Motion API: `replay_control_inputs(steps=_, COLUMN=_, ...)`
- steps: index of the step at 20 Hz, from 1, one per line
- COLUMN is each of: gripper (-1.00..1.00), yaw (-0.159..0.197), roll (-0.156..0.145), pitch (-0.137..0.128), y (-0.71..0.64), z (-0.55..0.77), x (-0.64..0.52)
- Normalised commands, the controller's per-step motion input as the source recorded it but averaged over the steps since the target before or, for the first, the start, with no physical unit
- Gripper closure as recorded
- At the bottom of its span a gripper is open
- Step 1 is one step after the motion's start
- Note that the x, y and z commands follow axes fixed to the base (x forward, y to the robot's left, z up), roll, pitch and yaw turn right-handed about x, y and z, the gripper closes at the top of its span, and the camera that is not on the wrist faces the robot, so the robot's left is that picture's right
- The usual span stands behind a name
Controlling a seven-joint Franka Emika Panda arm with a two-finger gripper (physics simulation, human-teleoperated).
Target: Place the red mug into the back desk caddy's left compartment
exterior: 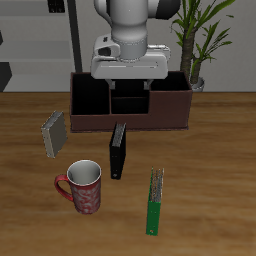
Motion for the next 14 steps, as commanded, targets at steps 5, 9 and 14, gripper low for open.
replay_control_inputs(steps=5, gripper=-1.00, yaw=-0.001, roll=-0.065, pitch=-0.023, y=-0.07, z=0.05, x=0.33)
replay_control_inputs(steps=9, gripper=-1.00, yaw=-0.021, roll=0.004, pitch=0.001, y=-0.04, z=0.04, x=0.25)
replay_control_inputs(steps=14, gripper=-1.00, yaw=-0.026, roll=0.009, pitch=0.001, y=-0.14, z=0.07, x=0.37)
